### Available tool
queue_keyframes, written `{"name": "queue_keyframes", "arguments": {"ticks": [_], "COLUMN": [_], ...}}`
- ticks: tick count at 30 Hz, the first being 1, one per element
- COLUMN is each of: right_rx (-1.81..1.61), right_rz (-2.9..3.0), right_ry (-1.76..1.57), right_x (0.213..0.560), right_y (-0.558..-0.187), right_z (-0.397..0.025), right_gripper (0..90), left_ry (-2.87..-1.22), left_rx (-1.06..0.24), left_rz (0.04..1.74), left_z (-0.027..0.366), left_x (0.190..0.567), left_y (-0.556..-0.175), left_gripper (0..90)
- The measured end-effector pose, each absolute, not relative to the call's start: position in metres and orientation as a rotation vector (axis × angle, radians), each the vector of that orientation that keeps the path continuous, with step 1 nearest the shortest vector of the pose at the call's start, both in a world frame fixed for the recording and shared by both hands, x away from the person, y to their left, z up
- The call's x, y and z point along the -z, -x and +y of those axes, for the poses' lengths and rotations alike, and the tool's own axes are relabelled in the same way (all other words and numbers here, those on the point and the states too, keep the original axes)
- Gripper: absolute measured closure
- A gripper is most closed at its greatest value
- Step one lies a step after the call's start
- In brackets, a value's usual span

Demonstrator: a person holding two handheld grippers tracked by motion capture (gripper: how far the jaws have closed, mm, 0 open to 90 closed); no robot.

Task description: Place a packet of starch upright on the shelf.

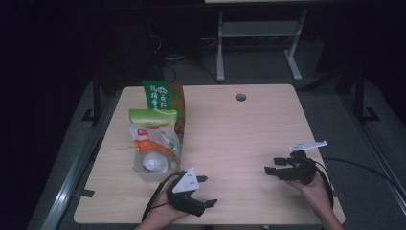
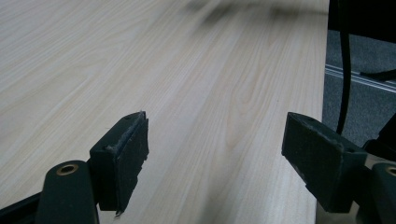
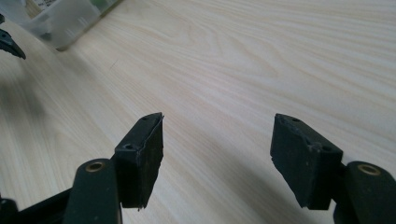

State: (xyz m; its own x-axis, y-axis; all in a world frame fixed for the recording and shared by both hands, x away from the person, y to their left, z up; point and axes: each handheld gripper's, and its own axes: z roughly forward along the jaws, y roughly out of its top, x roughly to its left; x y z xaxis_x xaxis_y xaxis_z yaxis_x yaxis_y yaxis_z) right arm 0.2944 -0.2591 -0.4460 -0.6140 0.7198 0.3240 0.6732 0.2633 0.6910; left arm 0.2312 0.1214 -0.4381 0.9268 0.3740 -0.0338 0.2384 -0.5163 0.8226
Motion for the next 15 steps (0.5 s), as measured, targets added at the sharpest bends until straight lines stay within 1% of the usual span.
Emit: {"name": "queue_keyframes", "arguments": {"ticks": [15], "right_rx": [-1.289], "right_rz": [2.43], "right_ry": [-1.368], "right_x": [0.452], "right_y": [-0.269], "right_z": [-0.273], "right_gripper": [31.6], "left_ry": [-2.138], "left_rx": [-0.183], "left_rz": [0.439], "left_z": [0.122], "left_x": [0.439], "left_y": [-0.231], "left_gripper": [22.0]}}
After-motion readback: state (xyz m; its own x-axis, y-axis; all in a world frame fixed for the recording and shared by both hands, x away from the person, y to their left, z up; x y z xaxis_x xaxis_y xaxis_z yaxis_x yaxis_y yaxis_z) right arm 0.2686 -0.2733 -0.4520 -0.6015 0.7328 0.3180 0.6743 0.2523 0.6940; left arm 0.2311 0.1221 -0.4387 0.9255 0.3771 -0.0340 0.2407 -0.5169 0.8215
